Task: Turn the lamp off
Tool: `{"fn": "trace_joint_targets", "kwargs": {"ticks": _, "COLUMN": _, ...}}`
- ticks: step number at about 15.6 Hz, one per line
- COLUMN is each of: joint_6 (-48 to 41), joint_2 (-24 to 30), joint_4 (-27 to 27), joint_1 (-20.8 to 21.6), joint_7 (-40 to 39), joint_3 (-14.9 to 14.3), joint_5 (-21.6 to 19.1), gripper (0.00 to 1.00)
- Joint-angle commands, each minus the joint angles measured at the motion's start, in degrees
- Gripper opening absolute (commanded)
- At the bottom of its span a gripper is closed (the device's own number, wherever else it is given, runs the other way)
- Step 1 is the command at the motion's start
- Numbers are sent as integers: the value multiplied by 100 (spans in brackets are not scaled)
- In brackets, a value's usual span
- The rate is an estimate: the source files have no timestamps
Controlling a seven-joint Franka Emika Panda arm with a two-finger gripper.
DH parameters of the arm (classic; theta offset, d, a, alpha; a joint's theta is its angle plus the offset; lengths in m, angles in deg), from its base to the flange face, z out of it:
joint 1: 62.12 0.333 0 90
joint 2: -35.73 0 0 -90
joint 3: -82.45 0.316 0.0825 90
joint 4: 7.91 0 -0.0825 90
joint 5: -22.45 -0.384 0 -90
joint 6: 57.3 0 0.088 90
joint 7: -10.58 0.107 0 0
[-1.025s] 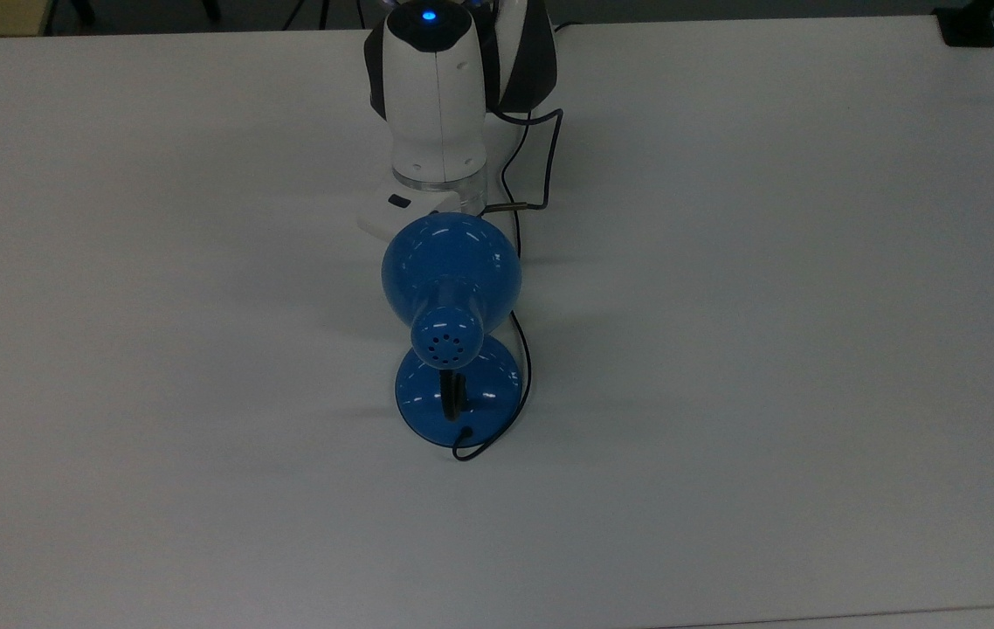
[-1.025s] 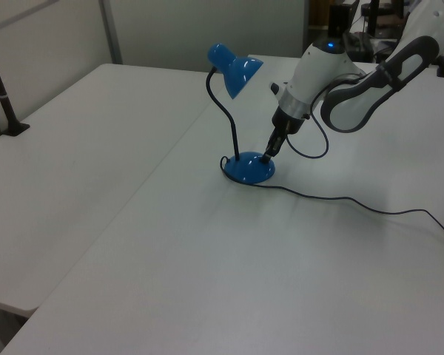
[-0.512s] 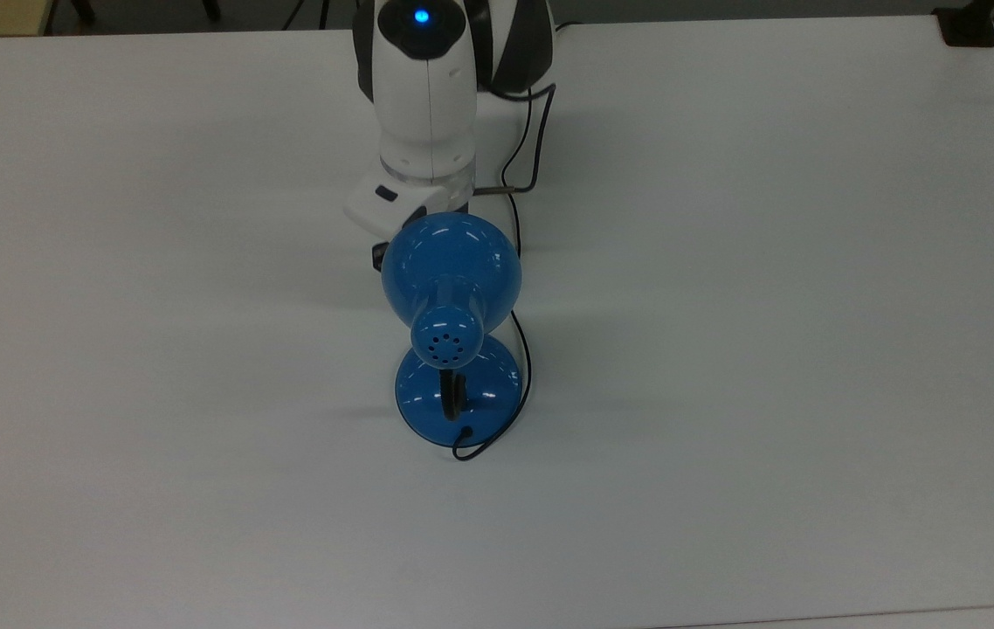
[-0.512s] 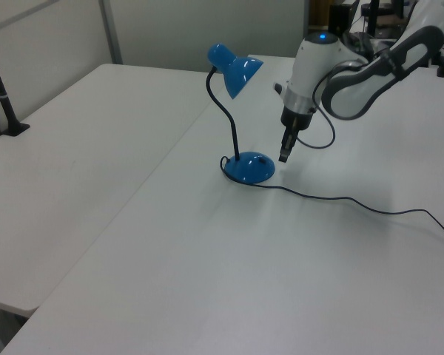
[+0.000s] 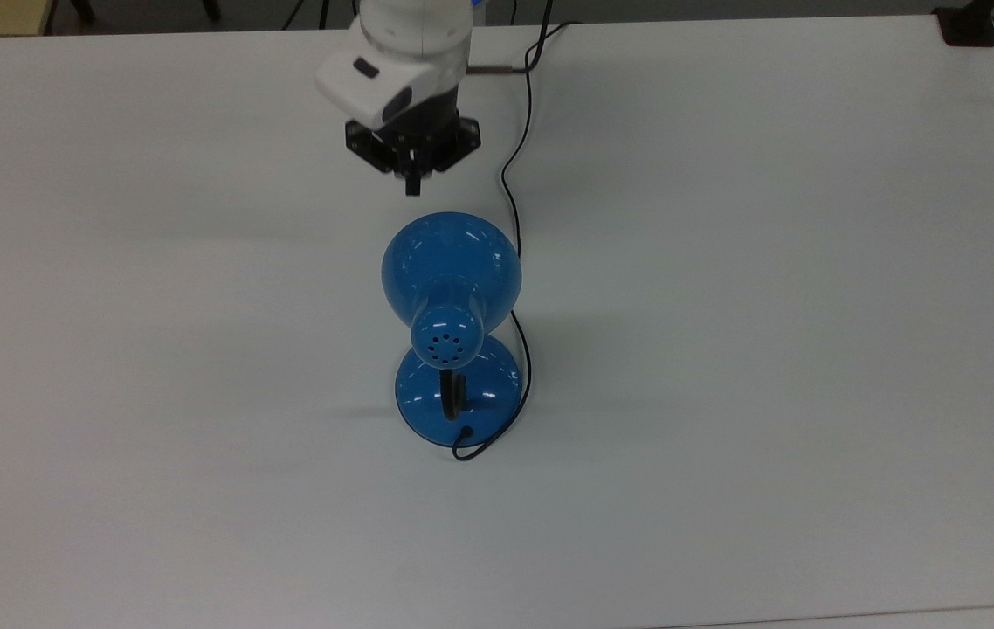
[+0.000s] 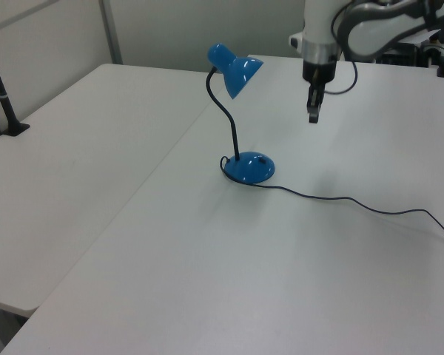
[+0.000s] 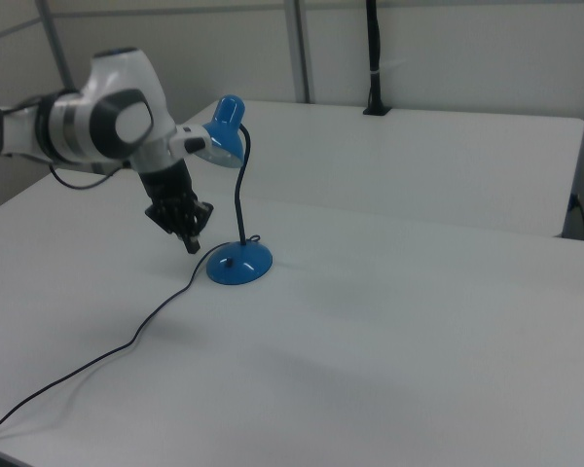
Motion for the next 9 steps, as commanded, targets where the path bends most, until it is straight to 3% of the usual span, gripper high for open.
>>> {"fn": "trace_joint_targets", "kwargs": {"ticks": 1, "joint_6": -1114, "joint_2": 120, "joint_4": 666, "joint_1": 95, "joint_7": 281, "joint_3": -14, "joint_5": 17, "gripper": 0}}
{"fn": "trace_joint_targets", "kwargs": {"ticks": 3, "joint_6": -1537, "joint_2": 138, "joint_4": 983, "joint_1": 164, "joint_7": 308, "joint_3": -6, "joint_5": 17, "gripper": 5}}
{"fn": "trace_joint_targets", "kwargs": {"ticks": 7, "joint_6": -1881, "joint_2": 260, "joint_4": 1309, "joint_1": 271, "joint_7": 641, "joint_3": -6, "joint_5": 8, "gripper": 36}}
{"fn": "trace_joint_targets", "kwargs": {"ticks": 9, "joint_6": -1934, "joint_2": 375, "joint_4": 1310, "joint_1": 271, "joint_7": 616, "joint_3": -6, "joint_5": 8, "gripper": 80}}
